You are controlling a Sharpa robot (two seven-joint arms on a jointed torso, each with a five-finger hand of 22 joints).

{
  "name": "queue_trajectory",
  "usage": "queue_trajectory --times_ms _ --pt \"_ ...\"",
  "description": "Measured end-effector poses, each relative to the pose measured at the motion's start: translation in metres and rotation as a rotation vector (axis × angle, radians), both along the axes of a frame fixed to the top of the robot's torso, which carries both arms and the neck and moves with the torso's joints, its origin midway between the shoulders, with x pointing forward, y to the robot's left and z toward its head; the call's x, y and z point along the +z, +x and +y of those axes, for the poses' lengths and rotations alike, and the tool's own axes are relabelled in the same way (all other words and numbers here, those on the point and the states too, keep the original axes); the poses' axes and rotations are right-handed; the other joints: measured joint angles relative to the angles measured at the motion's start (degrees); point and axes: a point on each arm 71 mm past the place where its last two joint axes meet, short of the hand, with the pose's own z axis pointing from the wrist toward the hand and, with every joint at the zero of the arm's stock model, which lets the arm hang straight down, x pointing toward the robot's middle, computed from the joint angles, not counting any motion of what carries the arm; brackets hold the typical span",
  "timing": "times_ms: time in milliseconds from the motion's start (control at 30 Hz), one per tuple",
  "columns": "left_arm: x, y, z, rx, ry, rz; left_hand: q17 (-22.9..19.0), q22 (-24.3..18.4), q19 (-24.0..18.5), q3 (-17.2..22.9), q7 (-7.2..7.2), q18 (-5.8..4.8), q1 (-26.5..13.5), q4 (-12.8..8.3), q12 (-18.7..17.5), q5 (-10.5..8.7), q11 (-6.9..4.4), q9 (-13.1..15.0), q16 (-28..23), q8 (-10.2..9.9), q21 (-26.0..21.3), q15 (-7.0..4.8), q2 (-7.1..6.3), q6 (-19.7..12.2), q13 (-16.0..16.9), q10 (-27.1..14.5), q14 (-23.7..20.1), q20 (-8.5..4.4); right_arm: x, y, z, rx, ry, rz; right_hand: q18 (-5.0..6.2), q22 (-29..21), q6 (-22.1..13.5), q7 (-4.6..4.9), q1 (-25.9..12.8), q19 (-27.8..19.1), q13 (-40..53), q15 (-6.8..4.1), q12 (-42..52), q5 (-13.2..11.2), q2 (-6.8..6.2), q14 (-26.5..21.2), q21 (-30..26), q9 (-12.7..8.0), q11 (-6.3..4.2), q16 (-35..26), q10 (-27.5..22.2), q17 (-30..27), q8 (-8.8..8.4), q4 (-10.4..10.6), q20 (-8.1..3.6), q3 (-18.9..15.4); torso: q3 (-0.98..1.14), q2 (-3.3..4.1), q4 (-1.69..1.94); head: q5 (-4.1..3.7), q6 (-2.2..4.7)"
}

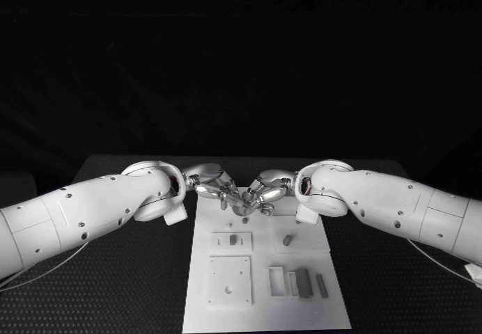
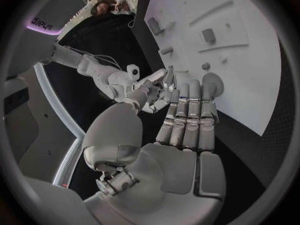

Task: Assemble the parts on the task board

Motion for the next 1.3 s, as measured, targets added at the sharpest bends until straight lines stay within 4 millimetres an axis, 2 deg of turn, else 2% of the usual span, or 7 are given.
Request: queue_trajectory --times_ms 167,533,933,1300 --pt "-0.0021 -0.0041 -0.0031 -0.034 0.034 -0.008 0.25 -0.48 0.00 -0.97 -0.40 0.00 -3.21 2.10 0.00 0.00 -0.42 0.00 -0.17 0.13 0.00 0.00 1.32 0.63 0.41 0.42 0.00 0.00 0.0000 -0.0013 0.0015 0.011 -0.001 0.004 0.00 -0.01 0.00 0.01 0.00 0.00 0.00 0.01 0.00 0.00 0.00 0.00 0.00 0.00 0.09 0.18 -0.09 0.00 0.00 -0.06 0.00 -0.06 0.01 0.00 0.02 -0.06 -0.20" --pt "-0.0035 -0.0069 -0.0060 -0.064 0.065 -0.015 0.56 -0.66 0.23 -0.94 -0.66 0.00 -2.92 2.07 0.27 0.00 -0.63 0.12 -0.17 0.35 0.00 0.00 1.62 1.09 0.71 0.63 0.00 -0.21 -0.0001 -0.0026 0.0029 0.024 -0.001 0.011 0.00 -0.01 0.13 0.14 -0.09 0.00 0.05 0.02 0.00 -0.04 -0.09 0.00 0.00 0.01 0.10 0.18 -0.10 0.04 -0.03 -0.06 0.00 -0.07 0.05 0.03 0.00 -0.07 -0.37" --pt "-0.0047 -0.0069 -0.0061 -0.076 0.084 -0.015 1.12 -0.82 0.43 0.72 -1.02 -0.01 0.09 -0.06 0.66 0.00 -1.03 0.34 -0.22 0.85 0.00 -0.23 4.62 1.85 1.33 1.04 0.23 -0.41 -0.0006 -0.0031 0.0031 0.033 -0.003 0.019 0.00 -0.02 0.12 0.14 -0.16 0.00 0.04 0.12 0.00 -0.05 -0.16 0.08 0.00 0.04 0.07 0.18 -0.07 0.04 -0.13 -0.07 0.00 -0.07 0.06 0.04 -0.03 -0.23 -0.55" --pt "-0.0060 -0.0078 -0.0072 -0.096 0.092 0.001 1.57 -0.82 0.43 2.30 -1.86 -0.01 2.43 -1.64 0.66 0.00 -1.03 0.65 -0.42 1.11 0.00 -0.23 5.81 2.69 1.67 1.04 0.23 -0.41 -0.0007 -0.0034 0.0042 0.038 -0.002 0.022 0.00 -0.03 0.12 0.13 -0.16 0.00 0.09 0.21 0.00 -0.05 -0.16 0.02 0.00 0.16 -0.02 0.18 0.02 0.08 -0.20 -0.07 0.00 -0.07 0.06 0.04 -0.01 -0.25 -0.88"
